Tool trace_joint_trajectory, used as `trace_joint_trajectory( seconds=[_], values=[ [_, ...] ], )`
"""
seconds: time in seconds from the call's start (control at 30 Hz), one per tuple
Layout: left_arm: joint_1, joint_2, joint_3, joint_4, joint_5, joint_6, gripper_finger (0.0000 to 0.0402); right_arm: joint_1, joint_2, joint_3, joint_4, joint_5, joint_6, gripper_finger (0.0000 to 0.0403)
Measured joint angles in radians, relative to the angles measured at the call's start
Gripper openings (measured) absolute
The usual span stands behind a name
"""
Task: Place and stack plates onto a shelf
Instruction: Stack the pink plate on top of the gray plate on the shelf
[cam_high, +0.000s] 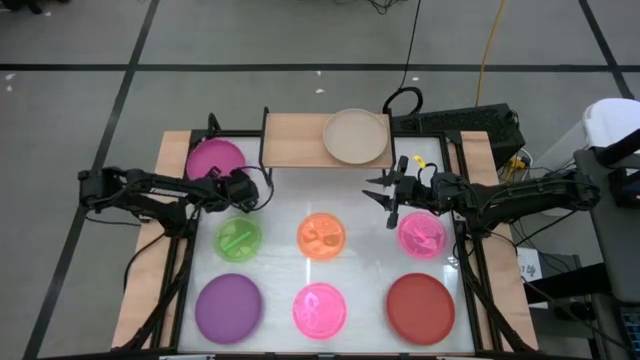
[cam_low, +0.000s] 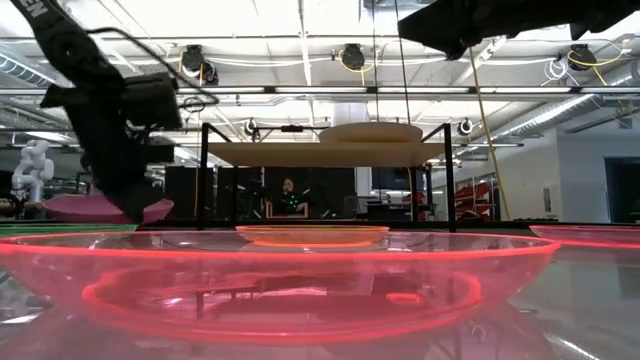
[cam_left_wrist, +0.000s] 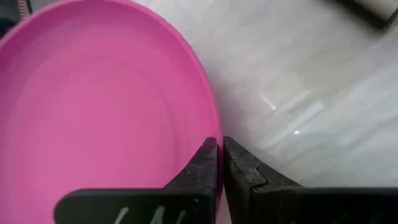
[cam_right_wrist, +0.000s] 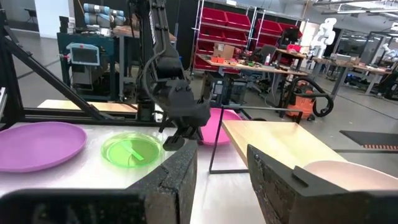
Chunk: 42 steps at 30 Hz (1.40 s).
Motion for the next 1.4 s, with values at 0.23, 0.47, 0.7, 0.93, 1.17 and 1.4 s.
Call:
trace_joint_trajectory(
  seconds=[0.23, 0.47, 0.7, 0.93, 1.17, 1.4],
  values=[
    [-0.031, -0.034, 0.171, -0.196, -0.091, -0.006, 0.0010, 0.000, 0.000, 0.000, -0.010, 0.001, 0.008, 0.0123],
    [-0.039, -0.034, 0.360, -0.423, -0.212, -0.007, 0.0010, 0.000, 0.000, 0.000, -0.035, 0.001, 0.018, 0.0123],
    [-0.035, -0.035, 0.596, -0.502, -0.280, 0.195, 0.0010, 0.002, -0.015, 0.000, -0.062, 0.001, 0.030, 0.0123],
    [-0.068, -0.032, 0.783, -0.314, -0.131, 0.557, 0.0010, 0.036, -0.150, 0.000, -0.100, 0.002, 0.007, 0.0123],
    [-0.088, -0.004, 0.814, 0.097, 0.172, 0.752, 0.0010, 0.069, -0.248, 0.000, -0.146, 0.003, 0.008, 0.0123],
    [-0.086, 0.197, 0.948, 0.063, 0.269, 0.778, 0.0010, 0.079, -0.248, 0.000, -0.154, 0.003, 0.004, 0.0123]
  ],
)
